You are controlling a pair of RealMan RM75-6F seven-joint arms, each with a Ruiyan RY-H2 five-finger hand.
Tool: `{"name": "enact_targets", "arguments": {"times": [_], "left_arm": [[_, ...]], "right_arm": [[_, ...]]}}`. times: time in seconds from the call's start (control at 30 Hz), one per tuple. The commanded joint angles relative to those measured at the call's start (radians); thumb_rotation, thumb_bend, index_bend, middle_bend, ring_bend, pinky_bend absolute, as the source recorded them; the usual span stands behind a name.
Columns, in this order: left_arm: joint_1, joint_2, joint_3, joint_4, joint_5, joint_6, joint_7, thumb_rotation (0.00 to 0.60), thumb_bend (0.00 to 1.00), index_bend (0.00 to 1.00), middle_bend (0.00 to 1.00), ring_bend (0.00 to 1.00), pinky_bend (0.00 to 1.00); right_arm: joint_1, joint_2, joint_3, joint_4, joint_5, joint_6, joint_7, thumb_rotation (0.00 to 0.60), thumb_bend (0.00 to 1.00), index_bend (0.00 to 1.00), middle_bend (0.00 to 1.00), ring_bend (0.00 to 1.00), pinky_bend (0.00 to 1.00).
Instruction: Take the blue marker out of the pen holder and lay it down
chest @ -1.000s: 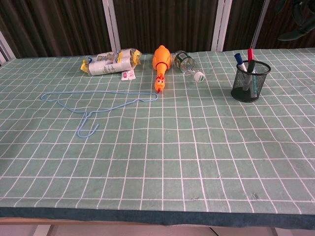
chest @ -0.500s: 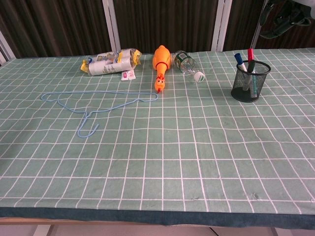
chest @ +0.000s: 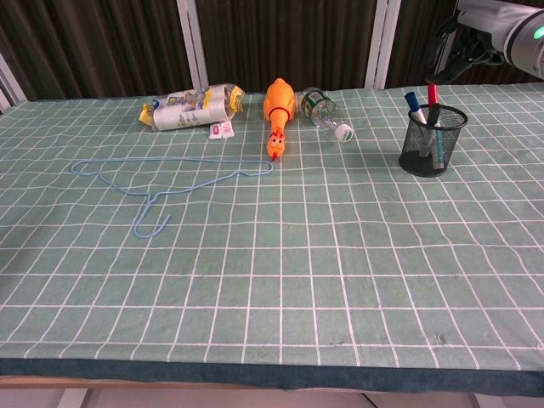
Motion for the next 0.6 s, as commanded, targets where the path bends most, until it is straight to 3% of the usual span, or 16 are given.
{"name": "enact_targets", "arguments": {"times": [0.03,0.33,0.6], "left_arm": [[0.000,0.001,0.001,0.000,0.001,0.000,-0.003,0.600,0.20,0.11,0.05,0.04,0.27],[0.004,0.005,0.002,0.001,0.004,0.004,-0.015,0.600,0.20,0.12,0.05,0.04,0.27],[0.008,0.009,0.001,0.003,0.004,0.010,-0.032,0.600,0.20,0.12,0.05,0.04,0.27]], "right_arm": [[0.037,-0.019,-0.008,0.004,0.066,0.014,-0.072,0.600,0.45,0.59,1.00,1.00,1.00],[0.095,-0.062,-0.014,0.064,0.181,-0.008,-0.147,0.600,0.44,0.59,1.00,1.00,1.00],[0.130,-0.100,-0.028,0.117,0.211,-0.026,-0.168,0.600,0.44,0.59,1.00,1.00,1.00]]}}
